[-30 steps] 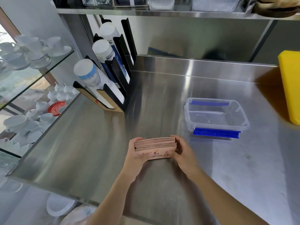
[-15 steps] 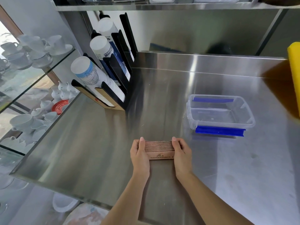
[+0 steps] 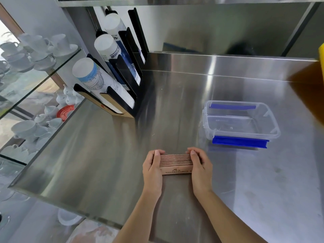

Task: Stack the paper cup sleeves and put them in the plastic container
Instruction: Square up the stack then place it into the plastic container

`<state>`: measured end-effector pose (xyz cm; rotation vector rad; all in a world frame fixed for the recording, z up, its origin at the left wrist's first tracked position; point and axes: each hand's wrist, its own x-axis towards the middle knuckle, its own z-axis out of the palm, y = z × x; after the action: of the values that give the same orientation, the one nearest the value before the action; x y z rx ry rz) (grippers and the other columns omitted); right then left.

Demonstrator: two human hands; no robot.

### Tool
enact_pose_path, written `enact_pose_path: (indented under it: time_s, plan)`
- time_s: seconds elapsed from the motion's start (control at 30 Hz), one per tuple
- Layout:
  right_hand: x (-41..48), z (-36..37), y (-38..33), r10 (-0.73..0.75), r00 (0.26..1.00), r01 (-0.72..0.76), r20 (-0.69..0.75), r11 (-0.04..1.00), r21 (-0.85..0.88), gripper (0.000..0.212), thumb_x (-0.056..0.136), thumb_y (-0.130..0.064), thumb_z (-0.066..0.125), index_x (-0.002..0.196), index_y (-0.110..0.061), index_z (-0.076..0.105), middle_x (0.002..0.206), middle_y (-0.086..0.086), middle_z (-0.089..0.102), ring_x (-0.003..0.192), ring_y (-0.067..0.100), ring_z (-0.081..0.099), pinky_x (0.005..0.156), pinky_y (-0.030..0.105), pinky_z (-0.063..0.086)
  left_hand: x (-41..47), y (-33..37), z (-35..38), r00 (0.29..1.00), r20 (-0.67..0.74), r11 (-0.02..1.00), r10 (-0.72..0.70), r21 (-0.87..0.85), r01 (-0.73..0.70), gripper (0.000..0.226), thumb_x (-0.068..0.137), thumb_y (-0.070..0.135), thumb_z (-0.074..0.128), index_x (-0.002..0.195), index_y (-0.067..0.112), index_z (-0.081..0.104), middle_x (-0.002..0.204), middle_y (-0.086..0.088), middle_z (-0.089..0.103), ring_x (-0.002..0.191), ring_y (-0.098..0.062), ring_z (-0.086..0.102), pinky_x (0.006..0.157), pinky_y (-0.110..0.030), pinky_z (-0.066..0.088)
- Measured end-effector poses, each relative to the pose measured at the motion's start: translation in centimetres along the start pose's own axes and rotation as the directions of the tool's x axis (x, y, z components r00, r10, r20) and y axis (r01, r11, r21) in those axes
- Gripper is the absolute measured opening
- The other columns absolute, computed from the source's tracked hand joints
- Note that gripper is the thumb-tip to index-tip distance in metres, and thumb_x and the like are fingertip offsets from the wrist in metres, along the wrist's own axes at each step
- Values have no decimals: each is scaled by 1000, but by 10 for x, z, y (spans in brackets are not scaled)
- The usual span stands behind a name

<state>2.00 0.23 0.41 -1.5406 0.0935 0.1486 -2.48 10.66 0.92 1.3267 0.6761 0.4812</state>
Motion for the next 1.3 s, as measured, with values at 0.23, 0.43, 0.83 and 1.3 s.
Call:
enact_pose_path:
  time_s: [0.23, 0.43, 0.83, 1.3]
  plan:
    - [1, -3, 5, 8, 1000, -7, 12, 999, -38, 16, 94, -20, 45, 85, -27, 56, 87, -9, 59, 84, 1, 53, 70, 7, 41, 2, -4, -6, 995, 100, 1000, -19, 20, 17, 24, 94, 23, 45, 76, 11, 55, 71, -1, 54, 68, -11, 52, 65, -19, 43]
    - [0, -5, 4, -15, 999, 19, 52, 996, -91, 24, 96, -18, 41, 76, -25, 52, 76, -7, 56, 68, -12, 51, 63, 0, 39, 6, -3, -43, 887, 452, 955, -91, 291, -50, 58, 57, 44, 73, 108, 32, 49, 100, 10, 62, 92, -4, 59, 85, -19, 46]
    - [0, -8, -1, -5, 994, 23, 110, 986, -163, 23, 96, -25, 39, 76, -28, 50, 77, -9, 56, 73, -8, 53, 67, 4, 39, 15, -9, -60, 931, 353, 869, -92, 485, -98, 42, 69, 15, 76, 99, 37, 58, 111, -5, 66, 102, -15, 64, 101, -41, 47]
    - [18, -61, -13, 181, 849, 29, 496, 922, -386, 58, 76, -4, 71, 121, -31, 45, 106, -25, 56, 99, -5, 55, 82, 7, 45, 11, -10, -59, 927, 370, 829, -69, 538, -153, 38, 73, 24, 74, 98, 44, 54, 112, 3, 66, 104, -11, 62, 100, -35, 47]
